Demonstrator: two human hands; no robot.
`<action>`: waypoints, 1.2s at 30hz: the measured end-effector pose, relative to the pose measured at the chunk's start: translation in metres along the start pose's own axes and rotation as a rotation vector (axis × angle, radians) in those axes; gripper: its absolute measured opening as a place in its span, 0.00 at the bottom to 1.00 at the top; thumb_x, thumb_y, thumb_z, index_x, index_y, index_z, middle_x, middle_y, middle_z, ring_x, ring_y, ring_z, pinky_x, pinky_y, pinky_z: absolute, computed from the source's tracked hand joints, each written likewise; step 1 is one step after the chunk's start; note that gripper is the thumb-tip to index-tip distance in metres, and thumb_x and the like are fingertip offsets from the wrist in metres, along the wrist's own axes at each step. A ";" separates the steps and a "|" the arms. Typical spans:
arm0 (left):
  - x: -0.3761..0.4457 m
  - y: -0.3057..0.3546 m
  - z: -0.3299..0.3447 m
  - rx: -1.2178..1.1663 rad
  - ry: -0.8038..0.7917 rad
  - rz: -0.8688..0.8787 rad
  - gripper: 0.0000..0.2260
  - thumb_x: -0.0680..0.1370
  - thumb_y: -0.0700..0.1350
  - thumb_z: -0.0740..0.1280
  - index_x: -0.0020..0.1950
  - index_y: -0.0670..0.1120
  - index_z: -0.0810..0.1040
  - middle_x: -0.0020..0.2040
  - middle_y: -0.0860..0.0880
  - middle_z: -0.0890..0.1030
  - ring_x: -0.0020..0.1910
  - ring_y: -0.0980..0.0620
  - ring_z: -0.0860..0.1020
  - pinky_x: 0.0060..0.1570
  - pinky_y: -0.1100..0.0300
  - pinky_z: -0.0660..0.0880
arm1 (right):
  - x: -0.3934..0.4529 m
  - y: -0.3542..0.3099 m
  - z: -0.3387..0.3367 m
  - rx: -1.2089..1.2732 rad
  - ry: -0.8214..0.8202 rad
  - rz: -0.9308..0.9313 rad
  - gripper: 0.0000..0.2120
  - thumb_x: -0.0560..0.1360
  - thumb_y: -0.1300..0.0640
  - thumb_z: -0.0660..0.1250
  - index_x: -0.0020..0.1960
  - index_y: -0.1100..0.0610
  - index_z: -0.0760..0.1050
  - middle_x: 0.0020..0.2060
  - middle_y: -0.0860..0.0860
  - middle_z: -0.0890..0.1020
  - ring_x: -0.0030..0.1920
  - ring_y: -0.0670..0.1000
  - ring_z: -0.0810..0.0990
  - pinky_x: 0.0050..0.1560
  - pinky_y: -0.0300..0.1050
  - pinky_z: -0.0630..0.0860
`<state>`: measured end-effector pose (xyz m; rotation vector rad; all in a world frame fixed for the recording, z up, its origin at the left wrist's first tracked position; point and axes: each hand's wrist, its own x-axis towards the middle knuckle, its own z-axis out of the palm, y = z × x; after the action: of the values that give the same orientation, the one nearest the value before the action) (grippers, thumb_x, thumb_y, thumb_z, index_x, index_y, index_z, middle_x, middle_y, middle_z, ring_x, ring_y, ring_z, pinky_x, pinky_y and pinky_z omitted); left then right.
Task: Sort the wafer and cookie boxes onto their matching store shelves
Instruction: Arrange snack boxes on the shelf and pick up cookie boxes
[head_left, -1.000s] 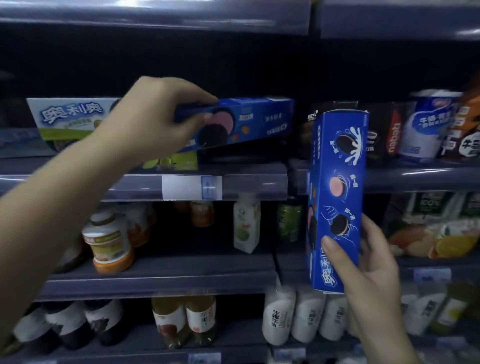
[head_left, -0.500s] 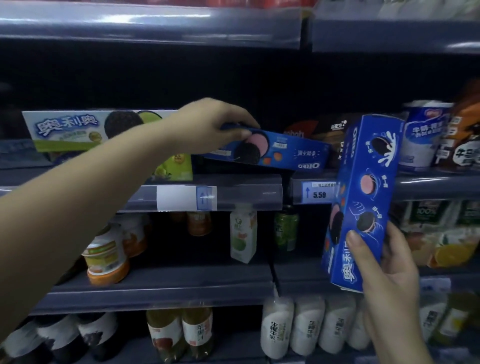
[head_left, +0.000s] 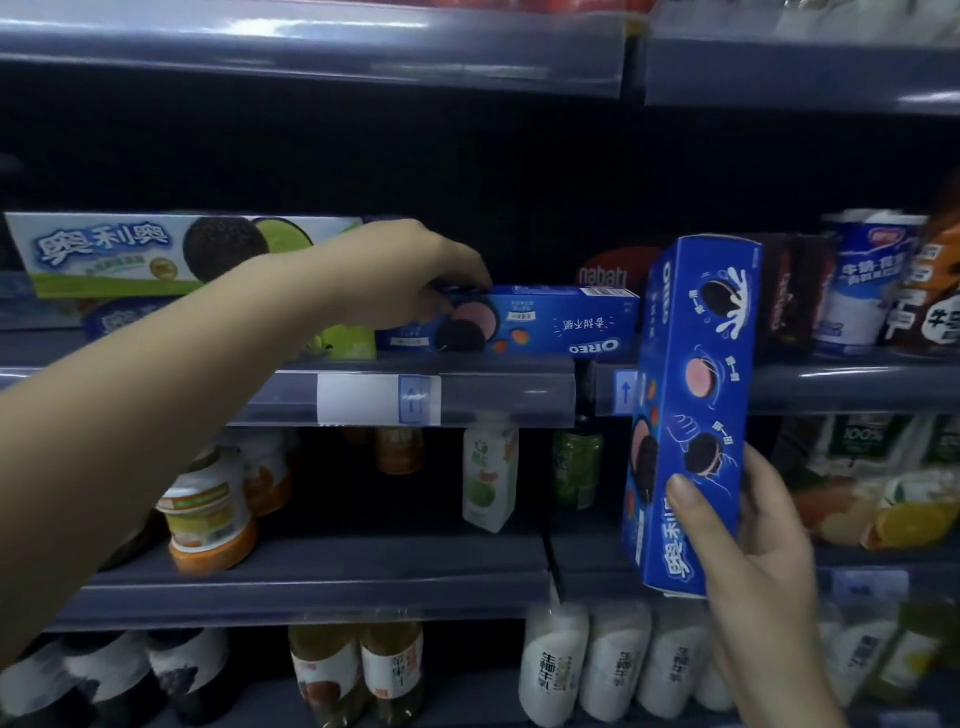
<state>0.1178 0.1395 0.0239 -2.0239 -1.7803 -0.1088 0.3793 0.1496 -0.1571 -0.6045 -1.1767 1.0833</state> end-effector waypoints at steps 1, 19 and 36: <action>-0.002 -0.002 -0.001 0.005 0.008 0.010 0.20 0.77 0.44 0.67 0.69 0.56 0.72 0.60 0.50 0.80 0.56 0.45 0.77 0.52 0.53 0.73 | -0.001 0.000 0.002 0.008 -0.010 0.003 0.41 0.50 0.32 0.79 0.60 0.43 0.77 0.53 0.47 0.84 0.51 0.46 0.84 0.49 0.40 0.81; -0.016 0.005 0.016 -0.218 0.294 0.106 0.21 0.77 0.55 0.66 0.69 0.51 0.73 0.67 0.51 0.77 0.65 0.50 0.75 0.63 0.51 0.73 | 0.000 0.000 0.010 0.022 -0.131 0.067 0.35 0.52 0.33 0.78 0.56 0.43 0.78 0.52 0.48 0.85 0.51 0.48 0.84 0.45 0.40 0.81; -0.023 0.018 -0.001 -0.516 0.567 -0.113 0.28 0.68 0.71 0.61 0.55 0.52 0.79 0.51 0.52 0.81 0.51 0.55 0.78 0.49 0.58 0.75 | 0.062 -0.046 0.012 0.253 -0.427 -0.041 0.34 0.57 0.44 0.81 0.60 0.52 0.76 0.55 0.50 0.84 0.56 0.52 0.82 0.57 0.52 0.79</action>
<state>0.1317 0.1162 0.0122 -1.9241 -1.5849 -1.1564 0.3846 0.1857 -0.0876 -0.1517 -1.3790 1.3411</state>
